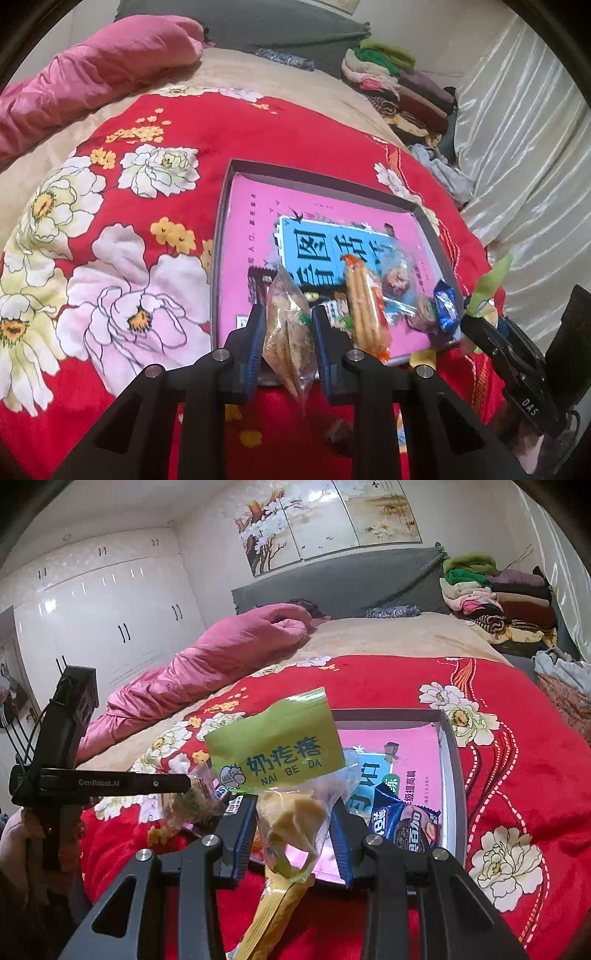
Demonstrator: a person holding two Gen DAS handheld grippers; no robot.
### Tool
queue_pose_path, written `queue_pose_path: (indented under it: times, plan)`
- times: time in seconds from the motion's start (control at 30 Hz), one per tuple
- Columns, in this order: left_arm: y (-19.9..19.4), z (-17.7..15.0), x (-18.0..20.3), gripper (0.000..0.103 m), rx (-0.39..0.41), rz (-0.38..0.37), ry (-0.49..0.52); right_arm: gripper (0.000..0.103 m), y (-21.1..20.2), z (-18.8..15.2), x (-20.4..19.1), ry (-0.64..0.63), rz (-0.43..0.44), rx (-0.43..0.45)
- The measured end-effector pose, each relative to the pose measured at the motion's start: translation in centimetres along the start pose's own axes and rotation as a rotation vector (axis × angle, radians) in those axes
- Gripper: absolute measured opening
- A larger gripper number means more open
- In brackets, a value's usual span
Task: Organize snacks
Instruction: 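Lift both bags and carry them over the tray, then lower the pastry bag into the tray and open the left gripper while the right releases its bag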
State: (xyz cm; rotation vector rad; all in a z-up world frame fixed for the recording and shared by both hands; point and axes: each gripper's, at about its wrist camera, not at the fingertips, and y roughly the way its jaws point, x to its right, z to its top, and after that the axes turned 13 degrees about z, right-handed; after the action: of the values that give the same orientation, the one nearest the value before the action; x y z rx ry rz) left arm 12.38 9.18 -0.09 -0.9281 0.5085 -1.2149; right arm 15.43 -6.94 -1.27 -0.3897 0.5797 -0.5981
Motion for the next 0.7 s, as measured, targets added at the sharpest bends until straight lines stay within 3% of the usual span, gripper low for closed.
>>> queue_pose_path:
  times: [0.7]
  plan:
    - [2.4,1.2,0.5,0.024,0.039,0.038,0.018,0.038,3.7,-0.7,1.5,0.015,-0.051,-0.104]
